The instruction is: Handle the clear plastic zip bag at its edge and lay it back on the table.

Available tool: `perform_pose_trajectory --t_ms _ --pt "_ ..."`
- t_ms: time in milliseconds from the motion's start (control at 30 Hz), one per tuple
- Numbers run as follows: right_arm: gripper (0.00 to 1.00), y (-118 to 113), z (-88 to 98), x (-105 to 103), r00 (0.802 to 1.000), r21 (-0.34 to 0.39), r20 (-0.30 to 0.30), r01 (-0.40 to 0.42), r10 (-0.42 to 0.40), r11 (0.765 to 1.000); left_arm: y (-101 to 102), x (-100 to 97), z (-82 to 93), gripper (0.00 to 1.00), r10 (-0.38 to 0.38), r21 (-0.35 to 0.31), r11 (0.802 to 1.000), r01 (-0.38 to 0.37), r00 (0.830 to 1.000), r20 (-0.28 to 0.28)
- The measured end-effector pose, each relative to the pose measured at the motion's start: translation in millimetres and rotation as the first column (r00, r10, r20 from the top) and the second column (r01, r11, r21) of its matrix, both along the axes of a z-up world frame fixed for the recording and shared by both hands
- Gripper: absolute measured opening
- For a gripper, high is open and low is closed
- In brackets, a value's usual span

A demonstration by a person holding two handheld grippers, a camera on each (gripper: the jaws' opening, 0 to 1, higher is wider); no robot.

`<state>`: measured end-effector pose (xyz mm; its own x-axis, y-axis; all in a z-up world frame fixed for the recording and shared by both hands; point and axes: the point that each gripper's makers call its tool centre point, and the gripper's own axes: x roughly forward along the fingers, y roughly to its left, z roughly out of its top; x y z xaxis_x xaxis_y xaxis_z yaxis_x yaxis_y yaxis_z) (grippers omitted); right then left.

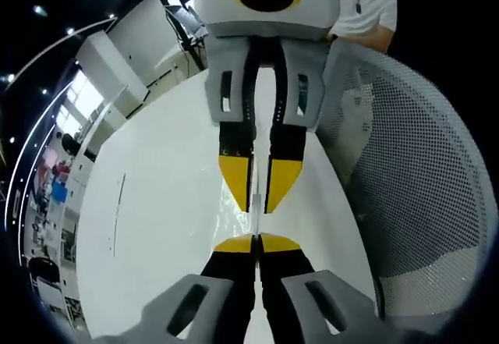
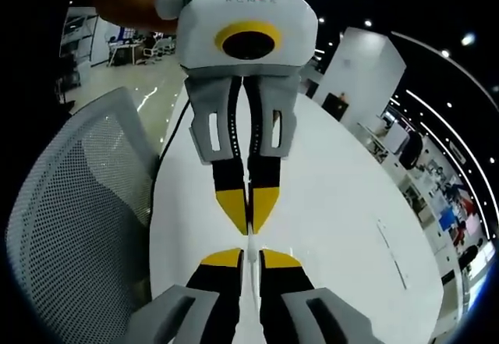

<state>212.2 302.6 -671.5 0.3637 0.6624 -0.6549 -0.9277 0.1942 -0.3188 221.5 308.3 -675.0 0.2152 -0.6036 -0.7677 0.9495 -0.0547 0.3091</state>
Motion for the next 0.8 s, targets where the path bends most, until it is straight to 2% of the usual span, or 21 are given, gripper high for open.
perform_pose_trajectory --t_ms 400,800 --pt "0.00 2.7 -0.6 -1.2 0.999 -0.013 0.021 -0.025 0.026 1.000 0.6 -1.8 -1.9 0.00 0.017 -0.007 1.000 -0.017 1.000 -0.017" --pt "0.00 2.8 0.1 -0.1 1.000 -0.009 0.017 -0.022 0.022 1.000 2.8 -1.4 -1.3 0.00 0.023 -0.007 1.000 -0.023 1.000 -0.016"
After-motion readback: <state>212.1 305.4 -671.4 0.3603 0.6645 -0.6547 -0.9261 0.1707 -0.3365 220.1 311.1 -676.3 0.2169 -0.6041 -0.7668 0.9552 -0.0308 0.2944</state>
